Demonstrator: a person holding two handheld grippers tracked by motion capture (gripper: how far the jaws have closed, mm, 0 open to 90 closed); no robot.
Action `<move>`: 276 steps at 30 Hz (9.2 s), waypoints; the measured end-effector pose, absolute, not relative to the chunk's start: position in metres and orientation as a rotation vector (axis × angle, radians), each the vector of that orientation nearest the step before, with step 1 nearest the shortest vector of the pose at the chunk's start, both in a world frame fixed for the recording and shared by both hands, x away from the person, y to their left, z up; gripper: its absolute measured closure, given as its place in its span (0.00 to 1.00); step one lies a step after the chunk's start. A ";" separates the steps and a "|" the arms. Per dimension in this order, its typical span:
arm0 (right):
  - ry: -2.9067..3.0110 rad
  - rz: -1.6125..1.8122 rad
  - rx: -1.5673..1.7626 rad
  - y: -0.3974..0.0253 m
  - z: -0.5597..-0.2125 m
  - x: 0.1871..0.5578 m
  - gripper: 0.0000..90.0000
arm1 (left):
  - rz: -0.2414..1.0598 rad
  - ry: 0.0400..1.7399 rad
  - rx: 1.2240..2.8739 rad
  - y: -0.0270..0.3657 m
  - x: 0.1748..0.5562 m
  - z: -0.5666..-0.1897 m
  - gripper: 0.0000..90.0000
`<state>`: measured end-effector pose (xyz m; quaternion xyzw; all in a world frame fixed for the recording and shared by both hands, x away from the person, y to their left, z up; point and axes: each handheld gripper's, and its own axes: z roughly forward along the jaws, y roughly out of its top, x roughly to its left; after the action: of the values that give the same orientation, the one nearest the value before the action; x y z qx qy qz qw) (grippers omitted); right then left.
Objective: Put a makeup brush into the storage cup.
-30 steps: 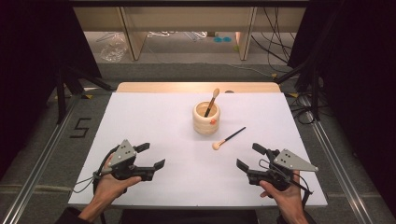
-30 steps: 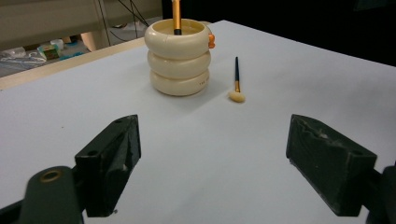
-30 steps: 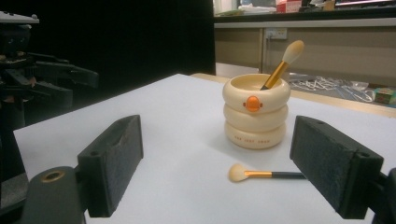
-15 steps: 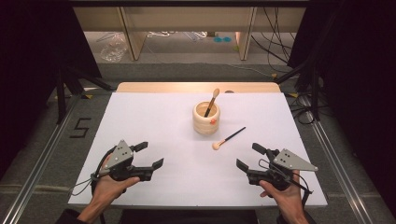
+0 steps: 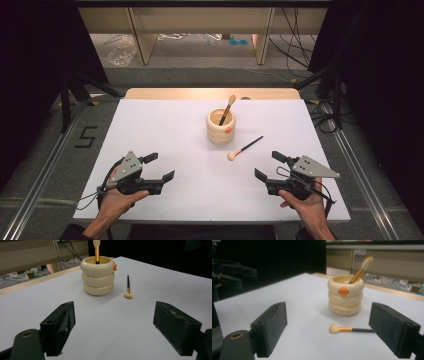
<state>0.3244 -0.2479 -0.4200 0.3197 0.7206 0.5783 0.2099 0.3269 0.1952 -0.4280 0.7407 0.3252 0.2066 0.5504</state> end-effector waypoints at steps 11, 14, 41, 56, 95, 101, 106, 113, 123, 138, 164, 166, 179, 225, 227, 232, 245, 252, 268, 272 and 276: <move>2.110 1.450 0.753 -0.257 -0.407 0.348 0.18 | 0.473 0.759 1.756 0.193 0.328 -0.428 0.20; 2.143 1.396 0.744 -0.258 -0.406 0.356 0.18 | 0.448 0.777 1.737 0.194 0.327 -0.428 0.20; 2.361 1.217 0.680 -0.240 -0.416 0.429 0.20 | 0.451 0.777 1.727 0.194 0.328 -0.428 0.20; 2.494 1.161 0.623 -0.223 -0.426 0.451 0.21 | 0.454 0.779 1.730 0.194 0.328 -0.428 0.20; 2.675 0.952 0.590 -0.209 -0.455 0.497 0.25 | 0.453 0.781 1.734 0.195 0.329 -0.427 0.21; 2.724 0.899 0.574 -0.204 -0.457 0.504 0.29 | 0.458 0.776 1.735 0.195 0.329 -0.427 0.21; 2.753 0.858 0.580 -0.204 -0.458 0.509 0.30 | 0.459 0.775 1.734 0.195 0.329 -0.427 0.21; 2.787 0.818 0.576 -0.202 -0.462 0.514 0.35 | 0.457 0.776 1.735 0.195 0.330 -0.427 0.21; 2.831 0.775 0.555 -0.198 -0.460 0.517 0.42 | 0.455 0.776 1.734 0.195 0.329 -0.427 0.21; 2.862 0.718 0.561 -0.200 -0.465 0.520 0.45 | 0.447 0.784 1.732 0.195 0.329 -0.427 0.21; 2.957 0.612 0.535 -0.193 -0.462 0.525 0.73 | 0.449 0.783 1.731 0.195 0.329 -0.426 0.21; 2.964 0.600 0.536 -0.194 -0.461 0.524 0.76 | 0.448 0.782 1.731 0.195 0.329 -0.426 0.21; 3.026 0.471 0.492 -0.189 -0.457 0.520 0.86 | 0.463 0.766 1.736 0.196 0.330 -0.425 0.22; 3.038 0.200 0.389 -0.168 -0.453 0.517 0.92 | 0.463 0.759 1.728 0.197 0.330 -0.425 0.22; 3.039 0.201 0.392 -0.168 -0.453 0.517 0.92 | 0.467 0.760 1.735 0.197 0.329 -0.425 0.22; 3.033 0.192 0.411 -0.167 -0.453 0.516 0.93 | 0.457 0.780 1.722 0.196 0.328 -0.425 0.22; 3.037 0.178 0.411 -0.168 -0.452 0.515 0.93 | 0.471 0.765 1.726 0.198 0.329 -0.424 0.23; 3.027 0.229 0.431 -0.170 -0.445 0.514 0.93 | 0.469 0.766 1.727 0.198 0.329 -0.424 0.23; 2.979 0.488 0.460 -0.179 -0.419 0.503 0.93 | 0.464 0.781 1.717 0.197 0.329 -0.424 0.23; 2.978 0.525 0.448 -0.180 -0.415 0.500 0.93 | 0.464 0.786 1.714 0.198 0.328 -0.424 0.23; 2.967 0.596 0.447 -0.183 -0.410 0.497 0.93 | 0.471 0.776 1.719 0.198 0.329 -0.424 0.23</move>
<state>0.4970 -0.1827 -0.4096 0.1461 0.9691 0.1947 0.0410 0.3287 0.1984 -0.4240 0.7305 0.3297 0.1999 0.5636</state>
